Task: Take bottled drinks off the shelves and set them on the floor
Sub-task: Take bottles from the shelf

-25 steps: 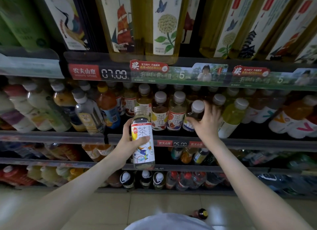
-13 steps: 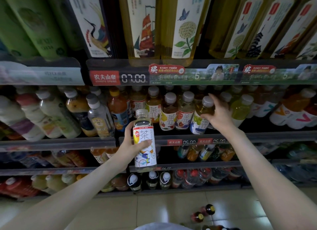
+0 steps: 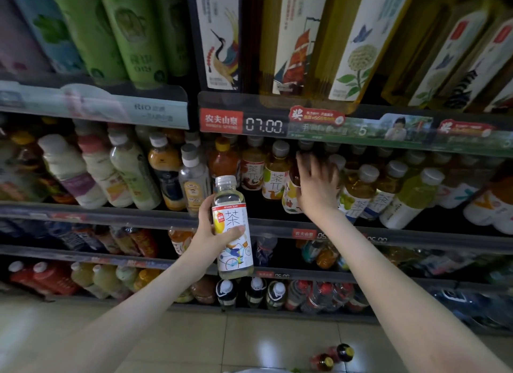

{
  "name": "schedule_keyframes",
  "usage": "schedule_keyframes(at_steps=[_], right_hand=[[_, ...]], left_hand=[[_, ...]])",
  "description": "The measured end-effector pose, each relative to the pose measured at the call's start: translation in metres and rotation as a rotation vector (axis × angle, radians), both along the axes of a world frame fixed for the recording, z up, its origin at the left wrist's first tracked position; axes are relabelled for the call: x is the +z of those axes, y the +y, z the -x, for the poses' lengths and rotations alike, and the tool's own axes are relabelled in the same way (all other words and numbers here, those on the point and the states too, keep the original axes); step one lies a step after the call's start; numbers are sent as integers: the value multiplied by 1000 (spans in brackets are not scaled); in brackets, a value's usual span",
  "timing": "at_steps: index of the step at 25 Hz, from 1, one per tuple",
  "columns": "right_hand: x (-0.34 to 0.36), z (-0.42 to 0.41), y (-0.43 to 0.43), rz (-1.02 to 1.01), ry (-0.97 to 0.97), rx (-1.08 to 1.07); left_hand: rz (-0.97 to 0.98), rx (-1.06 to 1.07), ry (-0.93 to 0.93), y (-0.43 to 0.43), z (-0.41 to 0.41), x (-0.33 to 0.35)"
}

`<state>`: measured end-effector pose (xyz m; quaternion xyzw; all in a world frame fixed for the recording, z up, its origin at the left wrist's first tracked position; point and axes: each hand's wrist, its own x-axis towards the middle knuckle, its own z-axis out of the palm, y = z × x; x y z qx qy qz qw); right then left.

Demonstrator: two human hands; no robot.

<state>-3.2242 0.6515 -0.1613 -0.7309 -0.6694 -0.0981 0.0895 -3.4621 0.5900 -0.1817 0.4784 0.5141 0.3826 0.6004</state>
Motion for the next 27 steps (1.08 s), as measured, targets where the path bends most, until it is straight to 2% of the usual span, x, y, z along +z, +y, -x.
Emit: schedule_keyframes(at_steps=[6, 14, 17, 20, 22, 25, 27], right_hand=[[5, -15, -8, -19, -40, 30], [-32, -29, -62, -237, 206, 179], [-30, -28, -61, -221, 271, 171], [-12, -23, -42, -97, 292, 107], [1, -21, -27, -13, 239, 74], [8, -18, -17, 26, 32, 39], [8, -16, -14, 44, -19, 13]], left_hand=[[-38, -12, 17, -2, 7, -5], [-29, -66, 44, 4, -6, -4], [-8, -77, 29, 7, -14, -1], [0, -93, 30, 8, -21, 1], [1, -103, 34, 8, -26, 2], [-5, -103, 32, 9, -31, 1], [-12, -97, 38, 10, -33, 0]])
